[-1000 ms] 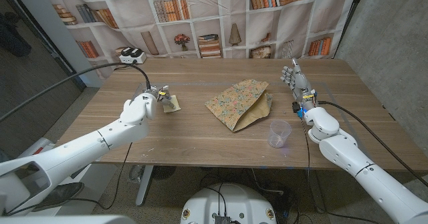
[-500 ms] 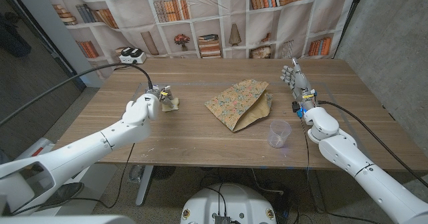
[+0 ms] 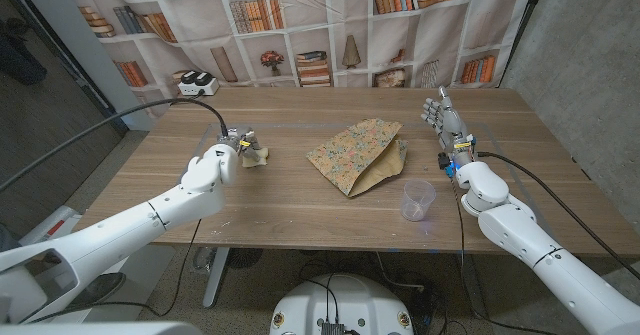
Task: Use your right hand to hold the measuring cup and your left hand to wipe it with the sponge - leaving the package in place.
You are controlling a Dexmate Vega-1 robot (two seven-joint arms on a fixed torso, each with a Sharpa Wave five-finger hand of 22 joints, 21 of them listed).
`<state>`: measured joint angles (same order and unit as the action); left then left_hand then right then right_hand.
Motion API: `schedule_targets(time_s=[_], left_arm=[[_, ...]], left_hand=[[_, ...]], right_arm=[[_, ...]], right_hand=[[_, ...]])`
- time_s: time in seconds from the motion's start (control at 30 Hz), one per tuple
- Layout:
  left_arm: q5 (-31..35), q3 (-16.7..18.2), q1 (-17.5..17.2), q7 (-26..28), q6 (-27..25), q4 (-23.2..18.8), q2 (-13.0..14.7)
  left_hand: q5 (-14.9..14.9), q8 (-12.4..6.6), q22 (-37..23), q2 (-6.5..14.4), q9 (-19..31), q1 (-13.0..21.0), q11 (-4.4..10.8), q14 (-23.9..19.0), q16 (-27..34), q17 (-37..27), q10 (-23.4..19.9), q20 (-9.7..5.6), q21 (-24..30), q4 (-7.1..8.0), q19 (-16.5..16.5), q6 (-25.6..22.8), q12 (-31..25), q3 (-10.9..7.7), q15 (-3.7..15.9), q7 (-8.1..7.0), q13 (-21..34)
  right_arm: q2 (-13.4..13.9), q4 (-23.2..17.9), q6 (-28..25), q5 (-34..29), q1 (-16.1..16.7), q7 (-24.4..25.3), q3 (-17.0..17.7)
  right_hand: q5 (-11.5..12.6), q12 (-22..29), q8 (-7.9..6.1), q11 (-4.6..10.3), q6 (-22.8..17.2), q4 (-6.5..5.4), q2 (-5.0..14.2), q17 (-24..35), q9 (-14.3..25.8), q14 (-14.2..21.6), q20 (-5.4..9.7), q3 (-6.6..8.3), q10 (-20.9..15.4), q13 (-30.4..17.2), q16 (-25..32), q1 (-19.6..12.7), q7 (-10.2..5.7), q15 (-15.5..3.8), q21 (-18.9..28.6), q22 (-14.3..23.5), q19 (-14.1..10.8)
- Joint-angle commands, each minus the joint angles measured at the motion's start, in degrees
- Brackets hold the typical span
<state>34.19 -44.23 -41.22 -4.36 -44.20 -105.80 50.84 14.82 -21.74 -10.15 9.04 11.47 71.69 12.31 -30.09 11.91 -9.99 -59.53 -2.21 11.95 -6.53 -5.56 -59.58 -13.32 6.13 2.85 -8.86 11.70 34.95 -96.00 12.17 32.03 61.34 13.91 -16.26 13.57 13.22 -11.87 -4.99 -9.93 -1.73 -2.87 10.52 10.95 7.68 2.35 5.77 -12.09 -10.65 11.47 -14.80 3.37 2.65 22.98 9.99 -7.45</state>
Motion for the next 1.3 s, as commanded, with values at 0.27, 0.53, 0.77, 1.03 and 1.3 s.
schedule_targets(time_s=[0.27, 0.53, 0.77, 1.03, 1.3], left_arm=[[-0.3, 2.5, -1.9, 6.6, -2.4, -3.8, -0.8], [-1.1, 3.1, -1.6, 7.1, -3.6, -5.4, -1.3], [-2.5, 4.5, -2.6, 9.3, -4.2, -8.0, -2.1], [-5.9, 8.0, -5.8, 15.0, -3.0, -10.4, -3.7], [-11.0, 11.8, -8.2, 19.8, 2.4, -11.5, -5.0]], left_hand=[[-0.5, 0.4, -0.1, 0.8, 0.3, -0.2, -0.02, -1.2, -0.1, -0.2, 1.3, -1.06, 0.5, 0.76, -1.4, 1.4, 1.1, -0.5, 8.29, 0.99, 0.0], [-0.7, 0.3, -0.1, 1.2, 0.2, -0.4, -0.02, -1.8, -0.2, -0.2, 1.3, -0.99, 0.6, 1.27, -2.1, 1.3, 1.4, -0.87, 7.92, 1.2, 0.0], [-0.9, 0.21, -0.1, 1.2, 0.2, -0.3, -0.01, -2.4, -0.2, -0.2, 0.9, -0.93, 0.7, 1.49, -2.6, 1.1, 1.4, -1.18, 7.98, 1.27, 0.1], [-1.1, 0.14, -0.2, 1.2, 0.1, -0.2, -0.03, -2.7, -0.3, -0.2, 0.9, -1.18, 0.7, 1.74, -2.9, 1.0, 1.6, -1.46, 8.05, 1.23, 0.1], [-1.4, 0.15, -0.2, 1.2, 0.1, -0.5, -0.05, -2.8, -0.4, -0.2, 0.9, -1.19, 0.6, 2.2, -2.9, 1.0, 1.7, -1.63, 8.08, 1.16, 0.1]], right_arm=[[1.7, -2.6, 0.9, -0.5, 3.5, 1.1, 2.2], [2.5, -3.4, 2.5, -0.1, 5.4, 0.1, 3.5], [3.2, -3.6, 5.7, 0.6, 7.3, -2.1, 5.0], [3.7, -3.9, 9.1, 1.4, 10.4, -4.3, 6.6], [5.4, -7.5, 11.3, 1.1, 16.0, -4.2, 10.5]], right_hand=[[0.3, 0.2, 0.03, -0.02, -0.6, -0.06, 0.69, 0.2, 0.1, 0.6, 0.46, -0.05, -1.1, -0.2, -0.1, -0.1, 0.2, -0.19, -0.3, 0.2, -0.6], [0.3, 0.2, 0.04, 0.05, -0.7, 0.02, 0.73, 0.2, 0.1, 0.8, 0.44, -0.1, -1.3, -0.2, -0.1, -0.2, 0.23, -0.09, -0.5, 0.2, -0.7], [0.3, 0.2, 0.05, 0.16, -0.8, 0.06, 0.77, 0.2, 0.1, 0.8, 0.46, -0.14, -1.4, -0.2, -0.1, -0.2, 0.17, -0.29, -0.7, 0.2, -0.8], [0.2, 0.2, -0.05, 0.19, -1.2, 0.14, 0.85, 0.1, 0.1, 0.8, 0.77, -0.15, -1.6, -0.2, -0.2, -0.3, 0.21, -0.32, -1.0, 0.2, -0.9], [0.2, 0.2, -0.05, 0.31, -1.3, 0.25, 0.92, 0.1, 0.1, 0.7, 0.73, -0.13, -1.7, -0.2, -0.3, -0.5, 0.21, -0.39, -1.2, 0.2, -0.9]])
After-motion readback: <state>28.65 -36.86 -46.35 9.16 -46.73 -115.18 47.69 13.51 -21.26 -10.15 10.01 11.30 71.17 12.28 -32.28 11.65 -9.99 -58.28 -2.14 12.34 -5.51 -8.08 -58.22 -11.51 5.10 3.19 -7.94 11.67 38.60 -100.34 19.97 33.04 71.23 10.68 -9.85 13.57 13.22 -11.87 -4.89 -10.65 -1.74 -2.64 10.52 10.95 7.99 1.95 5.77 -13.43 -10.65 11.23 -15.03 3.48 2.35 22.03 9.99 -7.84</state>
